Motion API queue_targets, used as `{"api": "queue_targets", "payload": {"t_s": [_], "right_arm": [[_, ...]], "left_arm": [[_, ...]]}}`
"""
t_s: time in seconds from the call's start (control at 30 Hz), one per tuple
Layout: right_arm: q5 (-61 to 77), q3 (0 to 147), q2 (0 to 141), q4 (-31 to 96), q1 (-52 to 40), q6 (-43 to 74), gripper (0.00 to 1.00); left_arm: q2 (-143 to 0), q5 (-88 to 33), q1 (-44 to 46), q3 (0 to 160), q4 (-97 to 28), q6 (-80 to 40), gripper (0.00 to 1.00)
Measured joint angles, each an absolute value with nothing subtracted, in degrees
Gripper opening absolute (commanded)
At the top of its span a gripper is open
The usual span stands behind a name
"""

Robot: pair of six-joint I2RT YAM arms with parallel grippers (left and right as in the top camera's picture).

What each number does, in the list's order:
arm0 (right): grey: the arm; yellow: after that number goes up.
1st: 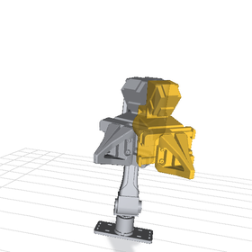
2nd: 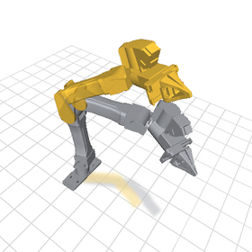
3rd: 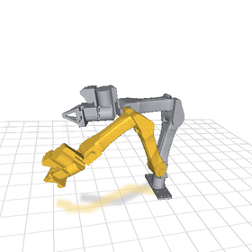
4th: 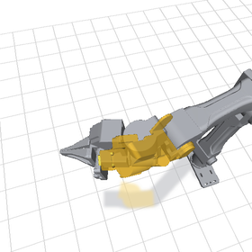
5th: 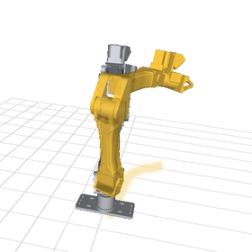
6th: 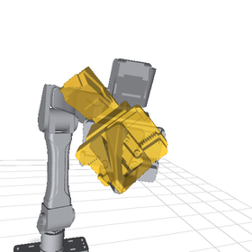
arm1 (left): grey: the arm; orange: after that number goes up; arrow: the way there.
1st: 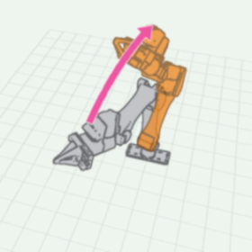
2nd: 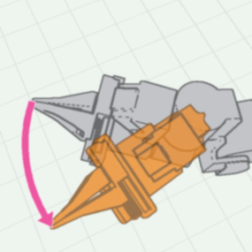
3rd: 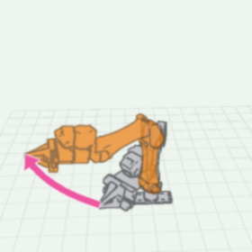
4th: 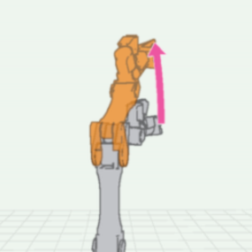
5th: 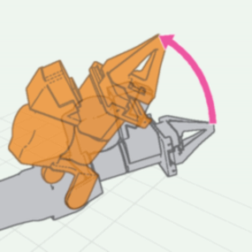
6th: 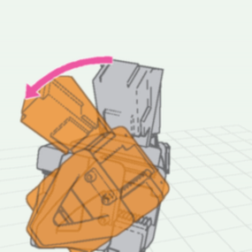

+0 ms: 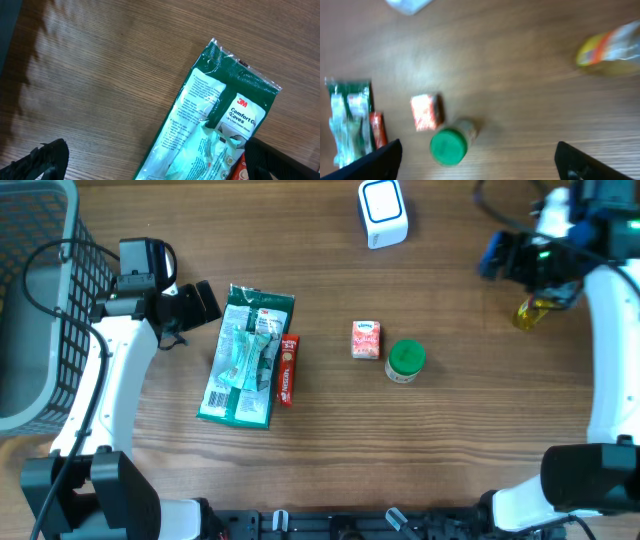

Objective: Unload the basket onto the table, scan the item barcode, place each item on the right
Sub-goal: 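Reach the right gripper down onto the green-capped jar and grasp it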

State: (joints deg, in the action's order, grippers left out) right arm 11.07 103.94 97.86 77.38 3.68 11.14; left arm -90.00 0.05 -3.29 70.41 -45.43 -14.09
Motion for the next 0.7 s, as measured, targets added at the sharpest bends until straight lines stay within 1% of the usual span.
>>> {"api": "queue_targets", "payload": {"t_s": [0.07,0.13,0.27,0.3,0.37,0.4,0.63,0.67,0.7], "right_arm": [[11.7,99.7,98.0,77.8,-2.0,14.2,1.00],[11.8,96.0,98.1,76.9,-4.7,17.2,1.00],[12.0,83.1,98.5,68.4,-10.0,24.5,1.00],[12.0,79.6,98.5,65.9,-11.3,26.5,0.99],[12.0,75.1,98.7,61.3,-13.5,28.3,0.91],[11.9,73.3,98.7,59.6,-14.6,29.1,0.90],[6.2,69.2,98.8,55.4,-19.1,33.5,0.90],[5.4,68.4,98.8,54.0,-19.2,33.8,0.94],[4.6,67.7,98.8,52.9,-19.2,34.0,1.00]], "left_arm": [[-90.0,0.1,-3.3,70.4,-45.4,-14.1,1.00],[-90.0,0.1,-3.3,70.4,-45.5,-14.1,1.00],[-90.0,0.0,-3.3,70.4,-45.5,-14.1,1.00],[-90.0,0.1,-3.3,70.4,-45.4,-14.1,1.00],[-90.0,0.1,-3.3,70.4,-45.5,-14.1,1.00],[-90.0,0.1,-3.3,70.4,-45.4,-14.1,1.00],[-90.0,0.1,-3.3,70.4,-45.4,-14.1,1.00],[-90.0,0.1,-3.3,70.4,-45.4,-14.1,1.00],[-90.0,0.1,-3.3,70.4,-45.4,-14.1,1.00]]}}
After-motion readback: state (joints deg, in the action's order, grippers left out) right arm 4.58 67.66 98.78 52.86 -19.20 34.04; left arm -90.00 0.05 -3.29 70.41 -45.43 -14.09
